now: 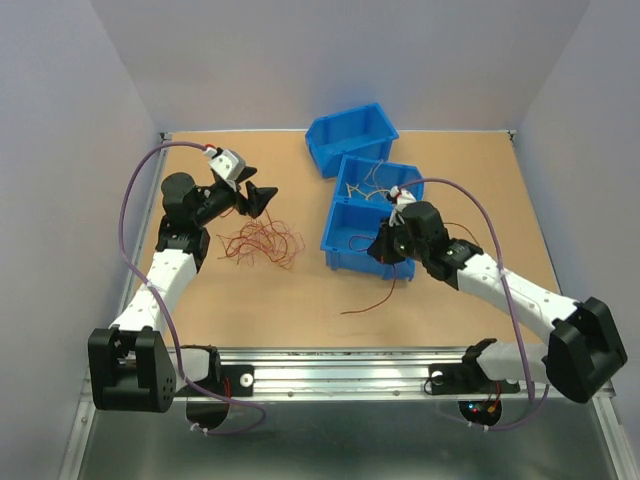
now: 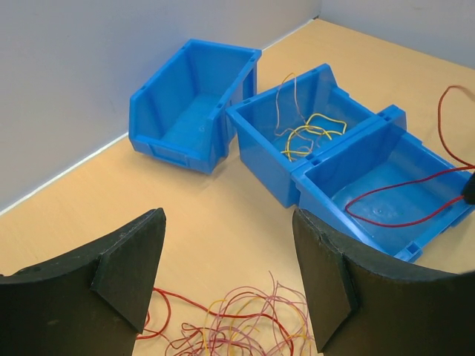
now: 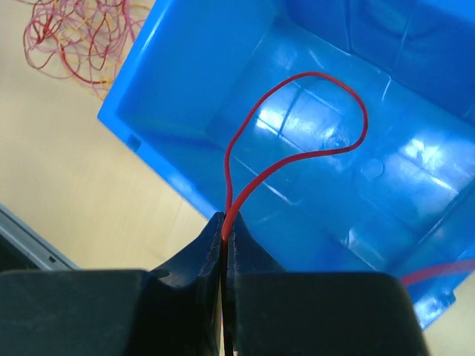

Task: Untangle the cables

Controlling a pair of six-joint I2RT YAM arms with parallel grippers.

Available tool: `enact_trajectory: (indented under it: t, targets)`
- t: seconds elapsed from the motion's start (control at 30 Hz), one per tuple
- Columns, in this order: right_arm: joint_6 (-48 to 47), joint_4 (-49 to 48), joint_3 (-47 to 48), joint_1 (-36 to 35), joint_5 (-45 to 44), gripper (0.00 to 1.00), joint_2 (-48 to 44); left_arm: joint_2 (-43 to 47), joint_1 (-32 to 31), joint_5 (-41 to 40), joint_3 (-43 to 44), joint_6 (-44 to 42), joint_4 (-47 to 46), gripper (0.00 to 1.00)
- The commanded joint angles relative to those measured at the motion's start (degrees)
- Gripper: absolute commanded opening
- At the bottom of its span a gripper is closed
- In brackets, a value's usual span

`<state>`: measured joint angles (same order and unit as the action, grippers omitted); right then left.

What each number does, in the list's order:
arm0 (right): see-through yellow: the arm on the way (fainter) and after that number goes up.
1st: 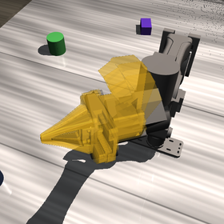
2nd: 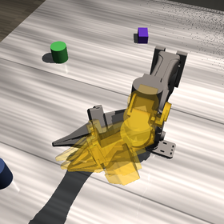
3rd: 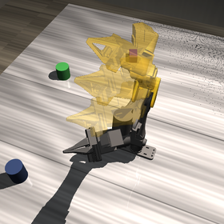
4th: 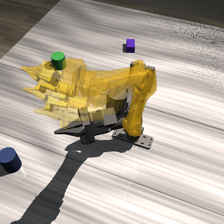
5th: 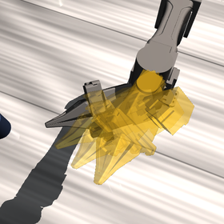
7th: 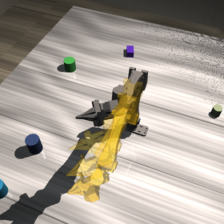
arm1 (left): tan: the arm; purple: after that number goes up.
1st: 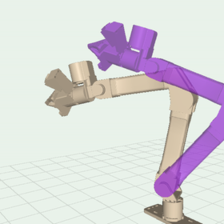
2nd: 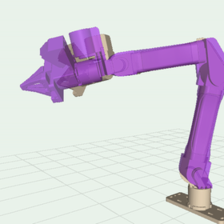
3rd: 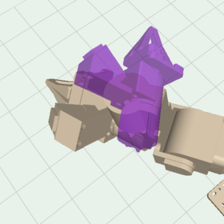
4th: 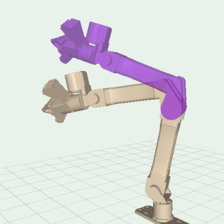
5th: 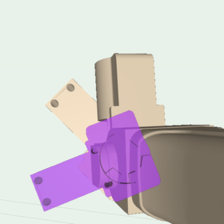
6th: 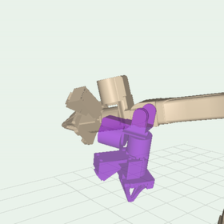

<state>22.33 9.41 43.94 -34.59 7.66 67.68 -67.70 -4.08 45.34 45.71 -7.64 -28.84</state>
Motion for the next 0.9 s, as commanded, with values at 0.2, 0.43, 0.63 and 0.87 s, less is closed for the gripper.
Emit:
enact_trajectory:
  t: [0.2, 0.43, 0.63, 0.87]
  targets:
    - [-6.4, 6.2, 22.0, 0.4, -0.9, 0.02, 14.4, -0.1, -0.1, 1.2, 1.3, -0.6, -1.5, 0.8]
    - [-12.8, 13.8, 32.7, 2.2, 1.2, 0.01, 24.4, -0.6, -0.1, 1.4, 1.6, -0.7, -1.2, 0.8]
    - [-21.8, 17.0, 39.6, 2.9, 2.4, 0.01, 31.3, -1.2, -0.3, 1.3, 1.7, -0.7, -1.1, 0.8]
    - [-40.6, 22.8, 43.0, 3.0, 3.8, 0.01, 35.9, -1.6, -0.4, 1.2, 1.9, -1.2, -0.8, 0.8]
